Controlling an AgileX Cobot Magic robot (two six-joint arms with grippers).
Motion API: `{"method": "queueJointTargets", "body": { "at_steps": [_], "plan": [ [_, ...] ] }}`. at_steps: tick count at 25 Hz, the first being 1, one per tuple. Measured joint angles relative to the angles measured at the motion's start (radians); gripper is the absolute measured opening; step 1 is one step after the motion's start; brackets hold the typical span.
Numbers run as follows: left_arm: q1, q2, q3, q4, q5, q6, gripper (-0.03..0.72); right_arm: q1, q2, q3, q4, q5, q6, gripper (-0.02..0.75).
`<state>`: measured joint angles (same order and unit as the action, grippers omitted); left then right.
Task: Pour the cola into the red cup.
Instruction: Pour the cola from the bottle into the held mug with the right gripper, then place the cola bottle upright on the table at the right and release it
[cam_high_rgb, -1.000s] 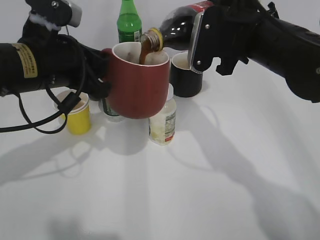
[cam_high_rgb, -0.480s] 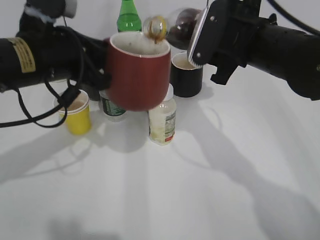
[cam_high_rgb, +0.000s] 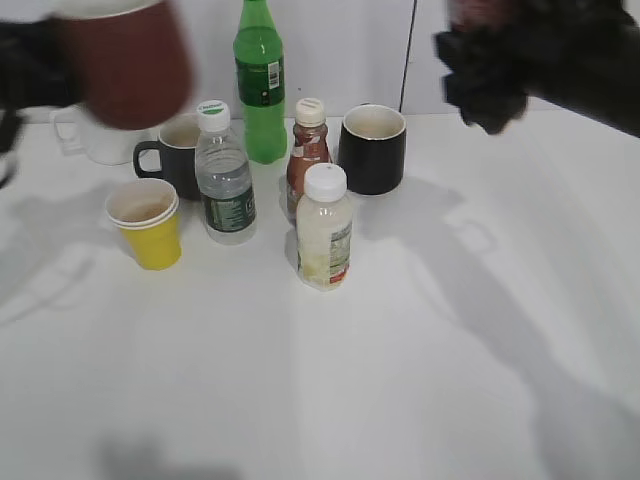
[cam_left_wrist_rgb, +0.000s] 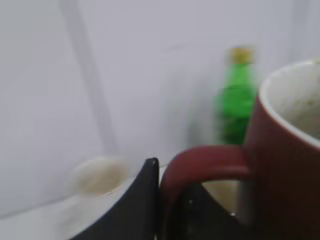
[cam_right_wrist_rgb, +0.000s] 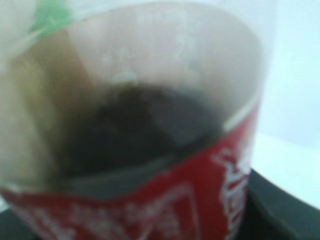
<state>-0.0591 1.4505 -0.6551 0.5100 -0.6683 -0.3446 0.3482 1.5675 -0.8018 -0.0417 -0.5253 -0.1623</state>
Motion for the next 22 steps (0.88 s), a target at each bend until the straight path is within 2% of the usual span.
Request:
{"method": "queueJointTargets", "body": {
  "at_steps": [4, 7, 11, 15, 22],
  "plan": [
    [0.194, 0.091, 0.014, 0.027, -0.089, 0.03, 0.045, -0.077, 0.0, 0.087, -0.165, -0.051, 0.214, 0.463],
    [0.263, 0.218, 0.005, -0.01, -0.208, 0.108, 0.045, -0.08, 0.0, 0.12, -0.207, -0.063, 0.246, 0.463],
    [0.279, 0.412, -0.041, -0.056, -0.312, 0.245, 0.045, -0.08, 0.0, 0.128, -0.224, -0.078, 0.259, 0.463],
    [0.279, 0.595, -0.122, -0.095, -0.434, 0.268, 0.045, -0.08, 0.0, 0.128, -0.225, -0.079, 0.27, 0.463],
    [0.278, 0.772, -0.222, -0.102, -0.478, 0.274, 0.045, -0.08, 0.0, 0.128, -0.226, -0.082, 0.276, 0.463]
  ]
}}
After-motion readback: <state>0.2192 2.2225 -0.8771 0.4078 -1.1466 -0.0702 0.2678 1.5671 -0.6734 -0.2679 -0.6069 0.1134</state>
